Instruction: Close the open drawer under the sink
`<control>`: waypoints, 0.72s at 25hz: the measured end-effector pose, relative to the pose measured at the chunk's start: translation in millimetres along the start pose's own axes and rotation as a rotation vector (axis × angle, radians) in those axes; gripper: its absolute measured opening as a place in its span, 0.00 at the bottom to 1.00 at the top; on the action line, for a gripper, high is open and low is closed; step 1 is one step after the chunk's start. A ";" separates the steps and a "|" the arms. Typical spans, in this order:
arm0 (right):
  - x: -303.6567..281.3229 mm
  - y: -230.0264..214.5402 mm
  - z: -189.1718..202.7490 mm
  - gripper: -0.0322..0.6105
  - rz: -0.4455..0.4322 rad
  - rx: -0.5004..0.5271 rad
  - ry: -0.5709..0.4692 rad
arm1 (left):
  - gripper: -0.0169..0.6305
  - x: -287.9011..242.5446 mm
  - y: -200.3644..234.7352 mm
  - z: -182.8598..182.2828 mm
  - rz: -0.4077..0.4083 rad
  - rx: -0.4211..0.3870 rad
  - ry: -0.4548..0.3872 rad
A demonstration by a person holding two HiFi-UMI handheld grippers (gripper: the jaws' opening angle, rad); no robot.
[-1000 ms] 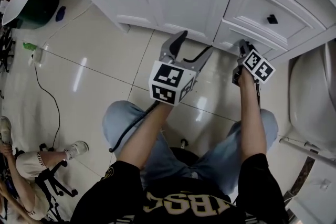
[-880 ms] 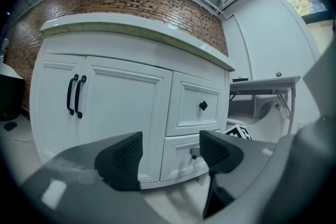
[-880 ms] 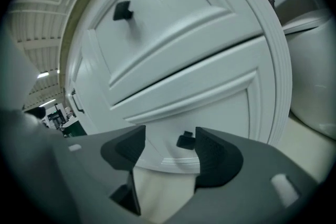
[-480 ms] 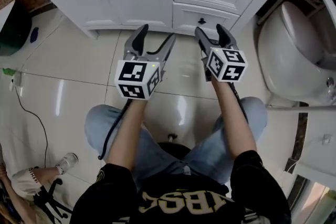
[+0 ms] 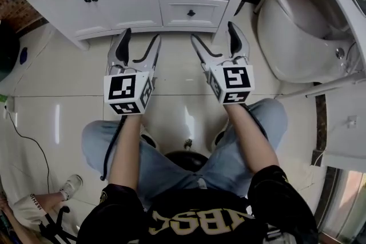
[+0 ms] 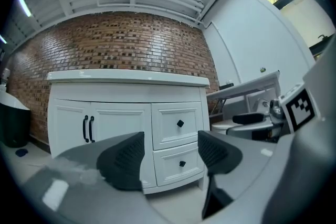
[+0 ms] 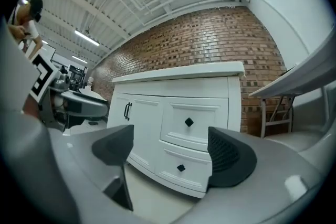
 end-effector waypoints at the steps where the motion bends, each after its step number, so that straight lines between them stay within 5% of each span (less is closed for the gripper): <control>1: 6.4 -3.2 1.8 0.73 0.014 0.005 -0.002 | 0.52 2.0 -4.1 -5.2 0.001 0.007 -0.015; 7: 44.4 -28.4 18.7 0.73 0.065 -0.039 0.035 | 0.52 14.0 -43.7 -24.2 0.028 -0.082 -0.060; 18: 74.1 -40.3 13.6 0.72 0.097 -0.072 0.037 | 0.52 23.9 -56.3 -2.0 0.055 -0.065 -0.010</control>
Point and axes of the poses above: the fingertips, and each gripper's own axes: x backward along the fingers, y to its left, z out of its underside, the point moved 2 cm from there along x, backward along the fingers, and after that the axes turned 7 degrees about x, right-handed, at the moved point
